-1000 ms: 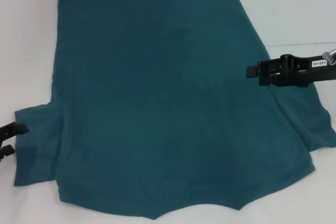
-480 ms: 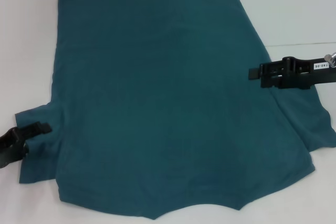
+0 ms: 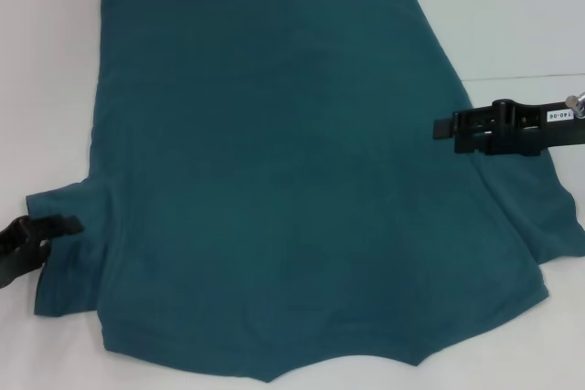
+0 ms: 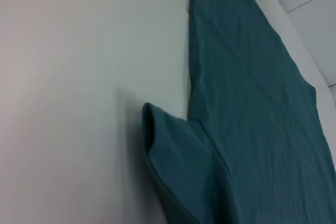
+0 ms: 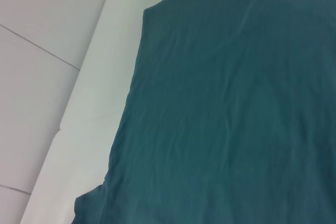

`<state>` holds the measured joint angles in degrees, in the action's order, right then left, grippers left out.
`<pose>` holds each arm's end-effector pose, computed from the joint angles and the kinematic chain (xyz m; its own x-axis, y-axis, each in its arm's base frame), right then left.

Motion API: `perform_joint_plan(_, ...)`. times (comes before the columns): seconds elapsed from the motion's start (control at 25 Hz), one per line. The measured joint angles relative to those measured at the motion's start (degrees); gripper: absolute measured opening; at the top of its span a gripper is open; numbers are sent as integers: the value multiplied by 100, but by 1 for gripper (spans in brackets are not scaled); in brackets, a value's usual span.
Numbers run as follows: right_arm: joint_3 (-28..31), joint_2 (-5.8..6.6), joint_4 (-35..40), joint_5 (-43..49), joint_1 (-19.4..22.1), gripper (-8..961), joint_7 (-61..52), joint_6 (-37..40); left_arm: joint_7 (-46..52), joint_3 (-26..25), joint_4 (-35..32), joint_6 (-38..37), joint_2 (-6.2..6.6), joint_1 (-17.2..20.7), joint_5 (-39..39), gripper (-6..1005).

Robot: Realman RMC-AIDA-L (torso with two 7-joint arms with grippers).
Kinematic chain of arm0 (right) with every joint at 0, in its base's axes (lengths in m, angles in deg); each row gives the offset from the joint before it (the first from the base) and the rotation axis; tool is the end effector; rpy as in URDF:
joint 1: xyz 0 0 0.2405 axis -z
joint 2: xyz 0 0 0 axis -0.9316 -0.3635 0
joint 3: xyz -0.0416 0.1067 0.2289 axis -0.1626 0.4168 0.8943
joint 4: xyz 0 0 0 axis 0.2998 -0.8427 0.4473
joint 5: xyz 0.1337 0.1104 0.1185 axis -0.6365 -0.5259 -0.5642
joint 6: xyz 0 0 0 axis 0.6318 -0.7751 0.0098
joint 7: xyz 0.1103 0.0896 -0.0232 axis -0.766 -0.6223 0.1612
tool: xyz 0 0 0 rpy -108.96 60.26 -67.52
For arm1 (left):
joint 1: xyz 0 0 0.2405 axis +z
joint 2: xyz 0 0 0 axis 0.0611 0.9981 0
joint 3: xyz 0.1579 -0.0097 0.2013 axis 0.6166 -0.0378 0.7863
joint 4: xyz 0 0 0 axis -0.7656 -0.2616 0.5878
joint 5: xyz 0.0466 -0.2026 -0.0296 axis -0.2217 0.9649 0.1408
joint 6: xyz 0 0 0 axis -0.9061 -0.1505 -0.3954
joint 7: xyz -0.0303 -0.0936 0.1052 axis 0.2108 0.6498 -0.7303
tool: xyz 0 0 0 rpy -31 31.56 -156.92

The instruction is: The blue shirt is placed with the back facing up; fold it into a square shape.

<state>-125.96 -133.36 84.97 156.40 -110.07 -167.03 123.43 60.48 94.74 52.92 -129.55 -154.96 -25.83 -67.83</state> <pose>0.2654 0.4085 0.0764 0.1771 -0.8652 -0.4692 -0.9763 -0.2147 0.0275 -0.3553 0.3456 0.0328 -0.1624 0.7450 0.6470 0.9867 0.1210 0.1084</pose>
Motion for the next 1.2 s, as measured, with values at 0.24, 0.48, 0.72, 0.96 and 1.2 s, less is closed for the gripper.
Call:
perform_joint_plan(0.24, 16, -1, 0, 0, -1, 607, 0, 0, -70, 11, -26, -4, 3, 16, 0, 450)
perform_joint_plan(0.48, 14, -1, 0, 0, -1, 608, 0, 0, -81, 363, -231, -15, 13, 51, 0, 88)
perform_joint_plan(0.72, -3, -1, 0, 0, -1, 607, 0, 0, -33, 667, -494, -126, 111, -165, -466, 35)
perform_joint_plan(0.96, -21, -9, 0, 0, -1, 603, 0, -4, 143, 801, -728, -240, 228, -508, -1137, -1)
perform_joint_plan(1.2, -25, -10, 0, 0, -1, 599, -4, -8, 702, 1225, -1219, -206, 242, -592, -1685, 0)
